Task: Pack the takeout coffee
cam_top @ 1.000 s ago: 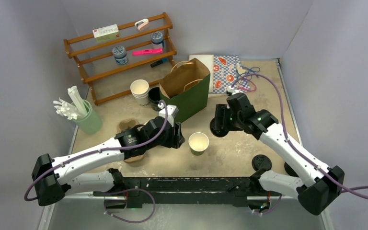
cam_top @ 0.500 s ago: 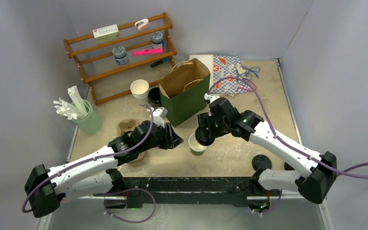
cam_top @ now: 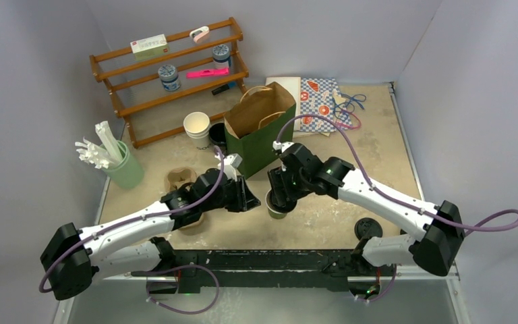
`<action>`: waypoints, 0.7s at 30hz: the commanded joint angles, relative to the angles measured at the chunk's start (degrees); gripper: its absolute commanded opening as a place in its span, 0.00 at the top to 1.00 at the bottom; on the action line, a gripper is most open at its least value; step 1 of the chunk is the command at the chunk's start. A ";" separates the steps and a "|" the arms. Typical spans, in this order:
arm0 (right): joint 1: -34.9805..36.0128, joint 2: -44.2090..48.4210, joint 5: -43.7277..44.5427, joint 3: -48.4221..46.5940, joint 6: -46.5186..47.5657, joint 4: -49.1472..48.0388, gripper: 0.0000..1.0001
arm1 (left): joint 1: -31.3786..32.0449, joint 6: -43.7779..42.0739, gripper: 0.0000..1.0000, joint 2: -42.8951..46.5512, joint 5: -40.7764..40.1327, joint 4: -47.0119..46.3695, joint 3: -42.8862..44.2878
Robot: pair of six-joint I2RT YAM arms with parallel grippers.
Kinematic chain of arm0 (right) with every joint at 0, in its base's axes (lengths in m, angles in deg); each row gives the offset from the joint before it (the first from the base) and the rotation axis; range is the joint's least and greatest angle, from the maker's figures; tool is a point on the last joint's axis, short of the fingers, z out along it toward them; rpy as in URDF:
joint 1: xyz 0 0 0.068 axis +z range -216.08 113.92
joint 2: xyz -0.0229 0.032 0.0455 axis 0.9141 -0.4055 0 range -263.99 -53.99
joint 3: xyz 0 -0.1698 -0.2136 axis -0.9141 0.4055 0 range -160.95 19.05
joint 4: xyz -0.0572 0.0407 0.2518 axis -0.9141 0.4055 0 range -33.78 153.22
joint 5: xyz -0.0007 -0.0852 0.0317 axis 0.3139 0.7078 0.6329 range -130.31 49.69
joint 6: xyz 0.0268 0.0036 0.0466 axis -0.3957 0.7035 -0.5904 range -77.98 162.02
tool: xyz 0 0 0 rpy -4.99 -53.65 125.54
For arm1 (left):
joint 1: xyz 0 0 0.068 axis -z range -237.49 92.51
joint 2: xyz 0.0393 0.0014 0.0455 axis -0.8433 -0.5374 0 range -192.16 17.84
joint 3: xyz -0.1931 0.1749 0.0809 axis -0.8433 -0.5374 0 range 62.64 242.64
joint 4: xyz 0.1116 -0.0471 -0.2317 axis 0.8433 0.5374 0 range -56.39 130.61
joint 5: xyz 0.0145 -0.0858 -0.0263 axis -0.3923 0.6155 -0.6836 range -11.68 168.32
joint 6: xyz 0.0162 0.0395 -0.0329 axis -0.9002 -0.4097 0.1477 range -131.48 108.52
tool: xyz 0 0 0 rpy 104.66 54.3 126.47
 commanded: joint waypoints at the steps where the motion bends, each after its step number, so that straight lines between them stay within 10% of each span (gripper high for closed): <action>1: 1.31 -1.13 1.66 -2.79 1.75 0.21 0.43 | -0.33 0.45 0.76 -1.81 1.62 -2.07 0.52; 21: 5.49 -5.85 6.71 -6.79 3.34 2.49 0.41 | -0.67 -0.66 0.81 -7.08 2.82 -2.73 1.73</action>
